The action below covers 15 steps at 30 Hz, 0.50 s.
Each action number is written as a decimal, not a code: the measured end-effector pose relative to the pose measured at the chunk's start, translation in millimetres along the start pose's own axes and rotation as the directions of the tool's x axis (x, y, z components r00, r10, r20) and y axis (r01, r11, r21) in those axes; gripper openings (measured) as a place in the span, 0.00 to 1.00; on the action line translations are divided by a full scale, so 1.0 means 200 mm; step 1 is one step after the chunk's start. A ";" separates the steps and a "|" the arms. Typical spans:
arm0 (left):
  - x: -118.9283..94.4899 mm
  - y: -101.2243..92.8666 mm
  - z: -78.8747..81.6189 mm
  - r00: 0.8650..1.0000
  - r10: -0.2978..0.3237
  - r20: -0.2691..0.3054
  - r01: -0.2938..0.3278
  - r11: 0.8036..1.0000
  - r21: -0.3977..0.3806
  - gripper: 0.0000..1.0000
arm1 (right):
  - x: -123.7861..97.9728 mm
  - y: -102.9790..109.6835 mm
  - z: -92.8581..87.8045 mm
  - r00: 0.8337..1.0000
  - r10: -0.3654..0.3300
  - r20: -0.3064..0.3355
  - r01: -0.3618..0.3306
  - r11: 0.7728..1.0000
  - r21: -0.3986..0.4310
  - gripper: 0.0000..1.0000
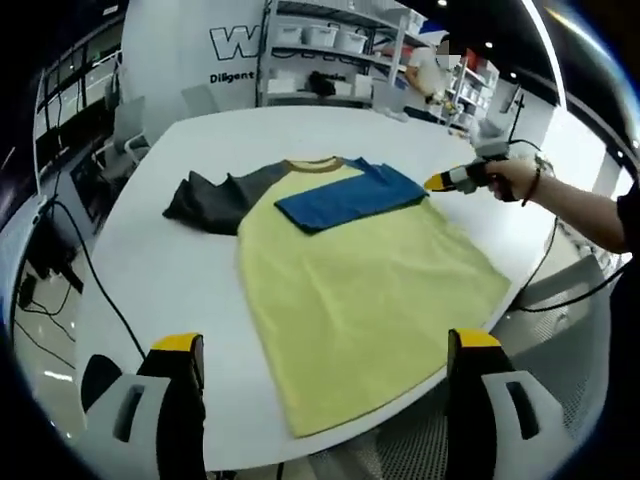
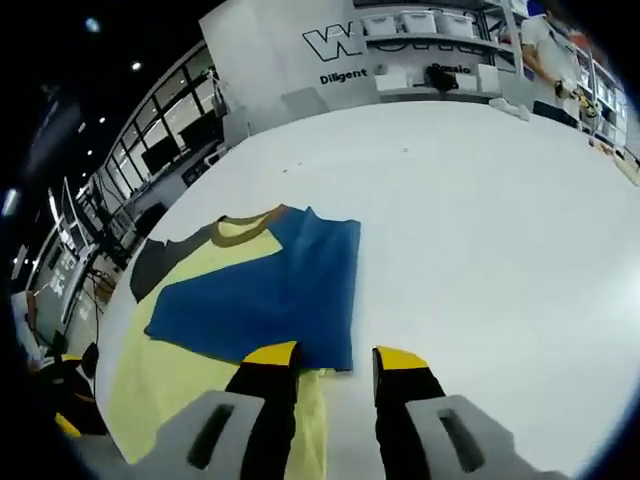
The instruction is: Fold the garment on the visible template until the final outline fits inside the template.
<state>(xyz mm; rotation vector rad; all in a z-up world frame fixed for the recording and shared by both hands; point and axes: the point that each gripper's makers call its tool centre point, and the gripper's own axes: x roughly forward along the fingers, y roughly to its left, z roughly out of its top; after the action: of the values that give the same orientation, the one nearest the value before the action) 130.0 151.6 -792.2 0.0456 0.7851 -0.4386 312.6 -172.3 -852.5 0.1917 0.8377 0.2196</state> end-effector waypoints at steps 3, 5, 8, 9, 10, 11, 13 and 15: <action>0.00 0.01 0.00 1.000 0.008 0.008 -0.007 1.000 -0.011 0.99 | 0.03 0.01 -0.02 1.000 -0.017 -0.015 0.017 1.000 0.003 0.24; 0.00 0.02 0.01 1.000 0.013 0.017 -0.013 1.000 -0.008 0.99 | 0.05 0.01 -0.02 0.999 -0.026 -0.022 0.026 1.000 -0.008 0.23; 0.00 0.05 -0.01 1.000 0.023 0.005 -0.023 0.999 -0.023 0.99 | 0.06 0.03 -0.02 0.999 -0.035 -0.023 0.034 0.999 -0.041 0.20; 0.00 0.05 -0.01 1.000 0.027 0.005 -0.027 0.999 -0.024 0.99 | 0.06 0.03 -0.03 0.999 -0.035 -0.028 0.033 0.998 -0.049 0.18; 0.00 0.05 0.00 0.999 0.031 0.012 -0.031 0.999 -0.022 0.99 | 0.07 0.04 -0.02 0.999 -0.040 -0.026 0.038 0.997 -0.068 0.16; 0.00 0.05 0.00 0.999 0.027 0.017 -0.027 0.999 -0.019 0.99 | 0.07 0.02 -0.02 0.998 -0.064 -0.025 0.061 0.993 -0.100 0.13; -0.01 0.05 0.01 0.999 0.025 0.028 -0.024 0.999 -0.024 0.99 | 0.07 0.02 -0.03 0.996 -0.080 -0.032 0.076 0.989 -0.127 0.12; -0.01 0.05 0.02 0.999 0.022 0.031 -0.021 0.999 -0.026 0.99 | 0.08 0.03 -0.03 0.997 -0.075 -0.029 0.071 0.990 -0.119 0.08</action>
<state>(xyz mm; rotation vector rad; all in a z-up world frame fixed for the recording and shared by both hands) 135.1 159.7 -789.2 0.0231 0.7586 -0.4079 317.3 -161.4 -865.9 0.0464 0.8608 0.2033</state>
